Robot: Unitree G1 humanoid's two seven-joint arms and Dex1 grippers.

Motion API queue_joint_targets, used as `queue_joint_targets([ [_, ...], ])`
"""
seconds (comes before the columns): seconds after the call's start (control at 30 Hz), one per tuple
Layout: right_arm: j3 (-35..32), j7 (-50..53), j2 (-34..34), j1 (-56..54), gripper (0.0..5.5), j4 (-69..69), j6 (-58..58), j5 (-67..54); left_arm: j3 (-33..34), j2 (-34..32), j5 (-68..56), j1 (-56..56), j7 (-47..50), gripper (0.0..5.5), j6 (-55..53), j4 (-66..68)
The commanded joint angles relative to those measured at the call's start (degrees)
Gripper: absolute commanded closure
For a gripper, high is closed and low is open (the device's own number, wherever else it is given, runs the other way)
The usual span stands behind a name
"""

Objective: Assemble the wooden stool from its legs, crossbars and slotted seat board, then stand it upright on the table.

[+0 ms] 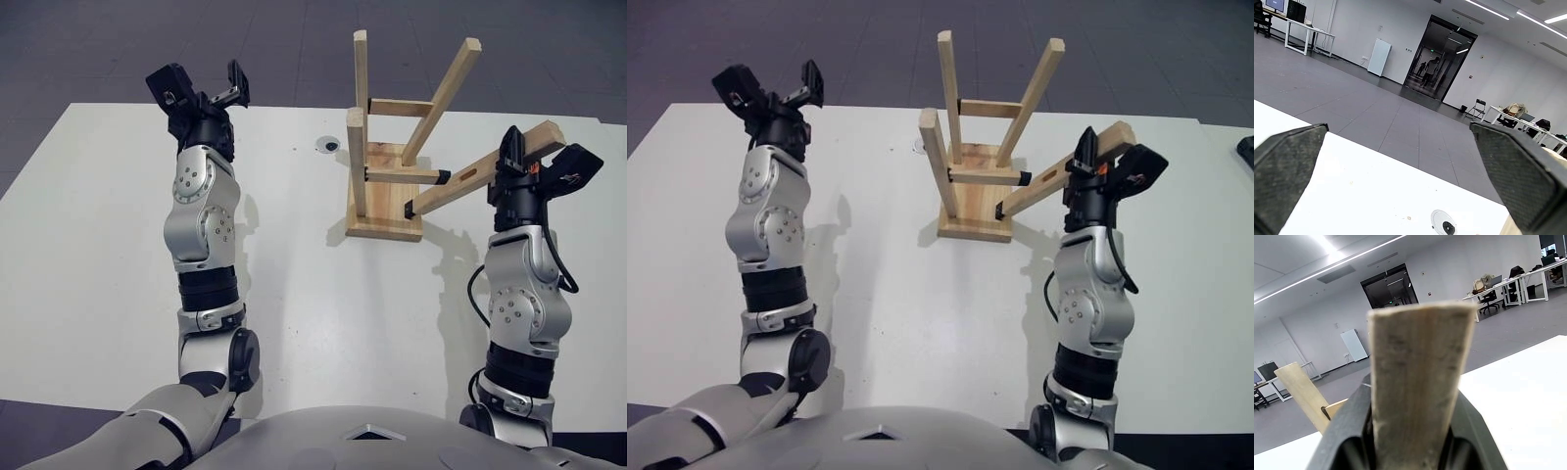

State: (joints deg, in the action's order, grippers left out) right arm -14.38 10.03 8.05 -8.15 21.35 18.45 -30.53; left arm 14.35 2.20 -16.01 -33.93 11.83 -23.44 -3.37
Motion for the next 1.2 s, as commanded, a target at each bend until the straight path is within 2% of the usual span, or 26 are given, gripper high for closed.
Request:
queue_joint_targets([
  [0.03, 3.3, 2.3, 2.1, 4.6, 4.46, -2.0, 7.7, 6.7, -0.9, 0.4, -0.6, -1.3, 0.7, 0.10, -2.3, -2.6],
  [0.33, 6.2, 2.1, 3.7, 4.4, 4.45, -3.1, 11.6, 11.1, -1.7, 1.5, -0.6, -2.0, 1.2, 0.10, -4.4, -6.1],
  [0.47, 6.6, 1.9, 1.4, 7.3, 4.45, -7.4, 12.3, 9.7, -2.2, 1.8, -0.4, -1.6, 0.9, 0.10, -4.5, -6.4],
  [0.6, 8.4, -2.0, 2.6, 11.2, 4.45, -16.3, 9.7, 11.7, -2.6, 2.0, -0.8, -1.1, 0.2, 0.10, -5.0, -6.6],
  [0.8, 11.9, -5.8, 3.3, 12.2, 4.45, -28.3, 8.6, 13.5, -2.8, 3.4, -2.7, -2.0, -1.2, 0.10, -5.4, -6.1],
  [1.03, 20.2, -7.7, 7.0, 13.7, 4.45, -31.5, 11.2, 18.5, -5.1, 3.0, -3.4, -3.3, -4.4, 0.10, -6.6, -7.4],
  [1.2, 17.5, -7.2, 4.8, 8.2, 4.45, -31.1, 13.2, 13.5, -7.1, 2.5, -3.7, -4.3, -7.6, 0.10, -6.4, -7.5],
])
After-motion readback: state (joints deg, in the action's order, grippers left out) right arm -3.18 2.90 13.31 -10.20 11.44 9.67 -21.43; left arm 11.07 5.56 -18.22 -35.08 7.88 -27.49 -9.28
